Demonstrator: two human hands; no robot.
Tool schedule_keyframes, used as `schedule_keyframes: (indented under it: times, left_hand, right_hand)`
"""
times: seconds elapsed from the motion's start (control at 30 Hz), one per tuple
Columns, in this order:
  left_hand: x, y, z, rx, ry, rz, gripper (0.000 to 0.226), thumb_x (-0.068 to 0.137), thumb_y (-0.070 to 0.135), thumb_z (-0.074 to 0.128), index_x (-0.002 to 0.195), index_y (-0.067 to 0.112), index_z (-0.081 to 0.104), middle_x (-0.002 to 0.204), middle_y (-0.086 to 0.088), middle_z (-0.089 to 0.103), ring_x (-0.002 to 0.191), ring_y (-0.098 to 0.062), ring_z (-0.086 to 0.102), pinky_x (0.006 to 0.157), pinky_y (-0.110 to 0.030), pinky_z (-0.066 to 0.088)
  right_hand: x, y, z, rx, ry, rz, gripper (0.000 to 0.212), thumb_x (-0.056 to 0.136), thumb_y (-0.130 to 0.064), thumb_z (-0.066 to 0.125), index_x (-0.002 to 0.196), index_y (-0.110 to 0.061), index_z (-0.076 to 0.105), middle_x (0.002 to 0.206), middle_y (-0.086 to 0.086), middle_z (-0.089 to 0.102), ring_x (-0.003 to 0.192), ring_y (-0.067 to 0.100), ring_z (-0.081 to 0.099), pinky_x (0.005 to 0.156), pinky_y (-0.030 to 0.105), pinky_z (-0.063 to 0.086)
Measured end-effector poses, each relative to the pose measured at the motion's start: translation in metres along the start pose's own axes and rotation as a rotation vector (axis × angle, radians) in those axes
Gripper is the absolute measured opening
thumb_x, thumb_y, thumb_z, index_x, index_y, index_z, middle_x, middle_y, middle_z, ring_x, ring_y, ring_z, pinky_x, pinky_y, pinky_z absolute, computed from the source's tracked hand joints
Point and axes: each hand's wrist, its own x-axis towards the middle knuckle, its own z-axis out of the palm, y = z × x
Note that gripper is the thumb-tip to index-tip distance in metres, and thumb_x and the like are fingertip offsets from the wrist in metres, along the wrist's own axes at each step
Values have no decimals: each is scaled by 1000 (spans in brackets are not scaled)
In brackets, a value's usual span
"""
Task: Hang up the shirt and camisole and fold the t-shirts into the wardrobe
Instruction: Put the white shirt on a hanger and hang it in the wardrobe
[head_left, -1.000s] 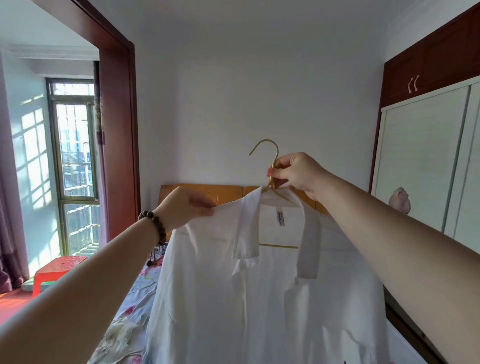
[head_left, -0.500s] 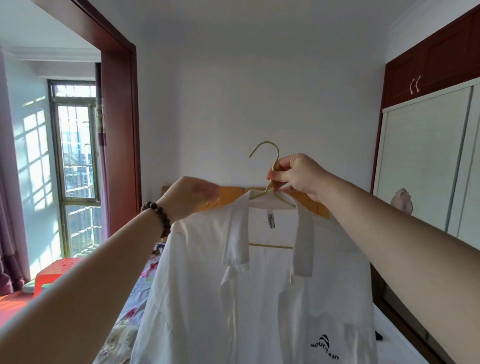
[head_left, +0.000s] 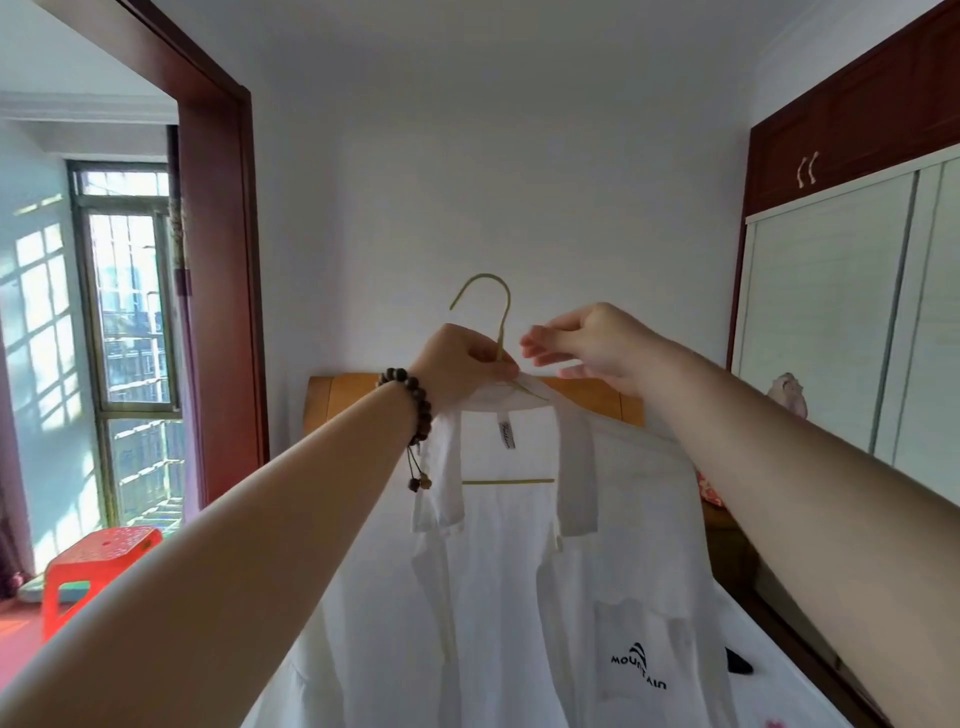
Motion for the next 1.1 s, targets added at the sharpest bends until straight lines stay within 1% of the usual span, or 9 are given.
schedule_keyframes:
  times: [0.2, 0.3, 0.47, 0.57, 0.67, 0.77, 0.87, 0.93, 1.1]
  left_hand:
    - [8, -7, -11, -54, 55, -35, 15, 81, 26, 74, 89, 14, 77, 73, 6, 67, 63, -2, 56, 55, -9, 41]
    - [11, -6, -6, -66, 67, -38, 15, 82, 25, 74, 90, 13, 77, 74, 5, 67, 64, -2, 56, 53, -7, 40]
    - [16, -5, -2, -57, 84, -41, 16, 81, 25, 74, 90, 11, 76, 70, 4, 63, 60, -4, 51, 47, -3, 37]
    - [20, -4, -2, -71, 105, -48, 17, 82, 24, 74, 90, 10, 76, 68, 5, 61, 59, -5, 51, 50, -7, 40]
    - [26, 1, -5, -74, 132, -45, 15, 82, 25, 74, 87, 11, 75, 66, 6, 60, 58, -4, 50, 48, -8, 38]
    - [33, 9, -5, -86, 145, -49, 14, 82, 26, 74, 86, 12, 74, 65, 6, 59, 57, -4, 49, 45, -9, 37]
    - [38, 17, 0, -79, 128, -61, 14, 81, 27, 75, 86, 14, 74, 68, 6, 61, 57, -4, 51, 43, -9, 37]
    - [40, 20, 2, -73, 114, -75, 13, 80, 28, 75, 83, 16, 74, 69, 6, 62, 58, -4, 53, 44, -11, 39]
    - [41, 20, 1, -105, 106, -99, 11, 79, 27, 77, 77, 17, 72, 70, 2, 64, 59, -9, 55, 56, -21, 47]
  right_hand:
    - [-16, 37, -38, -287, -159, 149, 13, 79, -36, 74, 88, -27, 78, 93, -8, 74, 100, 14, 64, 92, 39, 50]
    - [-17, 46, -36, -270, -58, 113, 7, 76, -24, 78, 83, -24, 78, 87, -5, 74, 92, 15, 66, 89, 35, 53]
    - [-18, 56, -36, -298, 109, 67, 9, 78, -25, 76, 84, -19, 78, 85, -3, 73, 87, 10, 64, 83, 27, 49]
    - [-19, 59, -28, -349, 358, -69, 15, 79, -26, 75, 87, -14, 77, 86, 0, 73, 86, 12, 64, 81, 27, 48]
    - [-46, 73, 1, -328, 766, -267, 29, 81, -38, 71, 70, -12, 64, 66, -3, 60, 64, 14, 53, 60, 19, 37]
    - [-82, 114, 60, -277, 766, -86, 46, 76, -59, 63, 70, -15, 51, 65, -5, 51, 58, 11, 48, 52, 16, 31]
    - [-90, 148, 104, -302, 726, 143, 59, 68, -71, 61, 87, -15, 52, 83, -7, 54, 68, 12, 53, 59, 27, 44]
    - [-83, 153, 116, -265, 758, 243, 57, 71, -66, 65, 94, -16, 53, 90, -7, 55, 74, 14, 54, 67, 31, 47]
    - [-67, 157, 123, -155, 845, 240, 13, 89, -29, 59, 87, -19, 67, 84, -2, 65, 78, 21, 61, 66, 33, 49]
